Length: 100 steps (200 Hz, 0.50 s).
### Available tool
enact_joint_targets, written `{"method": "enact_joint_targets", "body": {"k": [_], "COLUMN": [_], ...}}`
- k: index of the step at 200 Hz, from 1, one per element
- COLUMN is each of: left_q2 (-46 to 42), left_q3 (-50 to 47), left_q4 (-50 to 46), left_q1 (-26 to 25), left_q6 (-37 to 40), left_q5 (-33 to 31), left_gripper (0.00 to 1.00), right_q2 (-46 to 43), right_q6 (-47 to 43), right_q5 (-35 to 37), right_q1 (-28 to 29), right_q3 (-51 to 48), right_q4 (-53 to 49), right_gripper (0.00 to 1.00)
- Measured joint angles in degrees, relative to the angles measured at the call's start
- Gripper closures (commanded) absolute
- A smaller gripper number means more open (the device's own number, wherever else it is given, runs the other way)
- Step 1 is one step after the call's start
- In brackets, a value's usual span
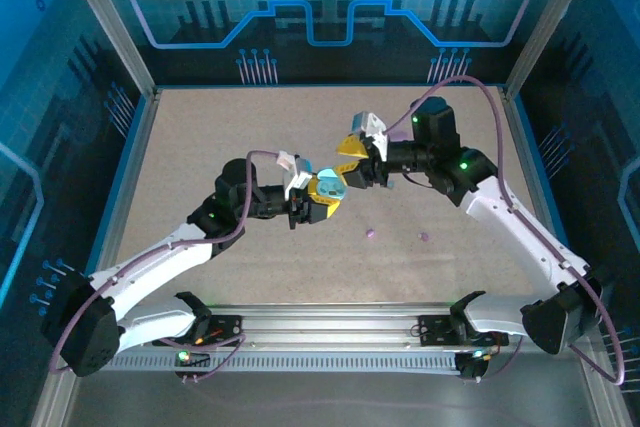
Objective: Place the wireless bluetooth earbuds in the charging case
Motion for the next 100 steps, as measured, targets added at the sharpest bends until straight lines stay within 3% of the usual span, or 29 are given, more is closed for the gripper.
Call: {"method": "enact_joint_targets", "body": {"k": [44,77,100], "left_q2": [-0.9,-3.1,-4.7], "left_q3": [-2.9,-5.1,-5.6], "left_q4": [1.9,2.8,3.0], "left_q1": [0.0,0.0,0.0], "left_q6": [-0.9,-1.1,-1.1], "left_q5": [-4.2,-7.9,-9.3], "left_gripper": [0.71,0.71,0.71], "right_q2": [-5.7,-10.6,-9.5], "right_q6": [12.1,22.0,28.1], "right_q5": [6.1,15.1,20.7], "right_q1": [-2.6,-7.3,-11.7], "right_q3": [0.3,-0.9,-2.5], "right_q4": [0.0,-1.4,-4.5], "right_gripper": [0.37,0.46,0.5]}}
